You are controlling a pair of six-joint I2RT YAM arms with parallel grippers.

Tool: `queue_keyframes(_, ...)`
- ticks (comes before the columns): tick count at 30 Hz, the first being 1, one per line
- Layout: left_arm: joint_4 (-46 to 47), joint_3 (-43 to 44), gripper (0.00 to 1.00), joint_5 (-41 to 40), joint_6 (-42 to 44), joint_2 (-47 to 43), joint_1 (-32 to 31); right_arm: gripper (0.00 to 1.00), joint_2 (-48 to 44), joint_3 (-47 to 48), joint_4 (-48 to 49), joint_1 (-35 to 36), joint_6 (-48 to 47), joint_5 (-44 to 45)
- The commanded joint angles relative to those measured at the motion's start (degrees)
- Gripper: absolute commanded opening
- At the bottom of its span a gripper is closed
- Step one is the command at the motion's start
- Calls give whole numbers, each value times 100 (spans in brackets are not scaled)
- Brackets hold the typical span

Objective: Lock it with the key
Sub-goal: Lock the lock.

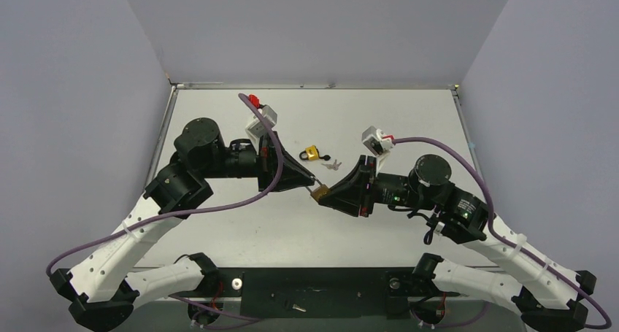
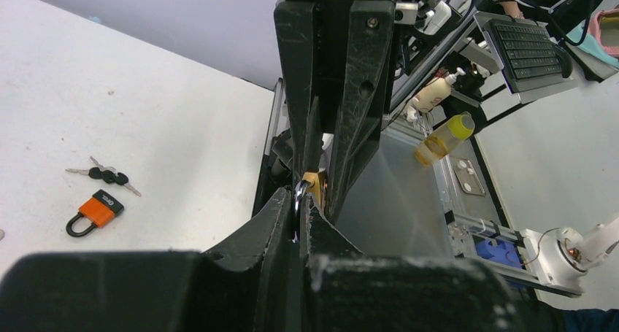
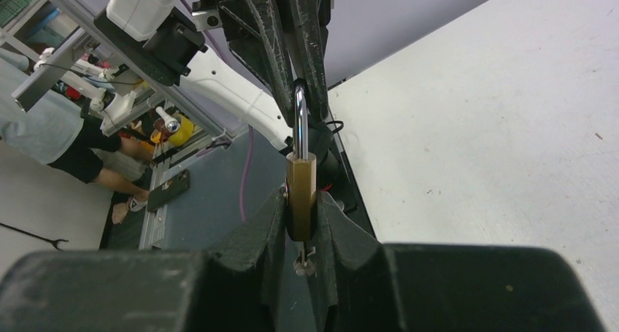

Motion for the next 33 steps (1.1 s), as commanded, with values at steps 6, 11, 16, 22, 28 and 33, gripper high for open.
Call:
queue_keyframes(6, 12, -364, 0, -158, -82, -86, -385, 0, 221, 323, 820, -145, -306, 1278)
queue_keyframes(11, -100, -418, 0, -260, -76, -199, -386, 0, 58, 350, 1058, -256, -262, 1625)
queue_keyframes(16, 63, -449, 0, -250, -122, -231, -385, 0, 118, 562, 1495, -368, 21, 862)
queue_keyframes(22, 44, -220, 0, -164, -123, -288, -385, 0, 173, 563, 1741, -367, 302, 32)
queue_keyframes(28, 111, -56, 0, 42, -270, -263, -376, 0, 135, 429, 1902, -368, 543, -429)
queue_keyframes(33, 177, -126, 0, 35, -326, -297, -376, 0, 97, 384, 2116, -368, 694, -534)
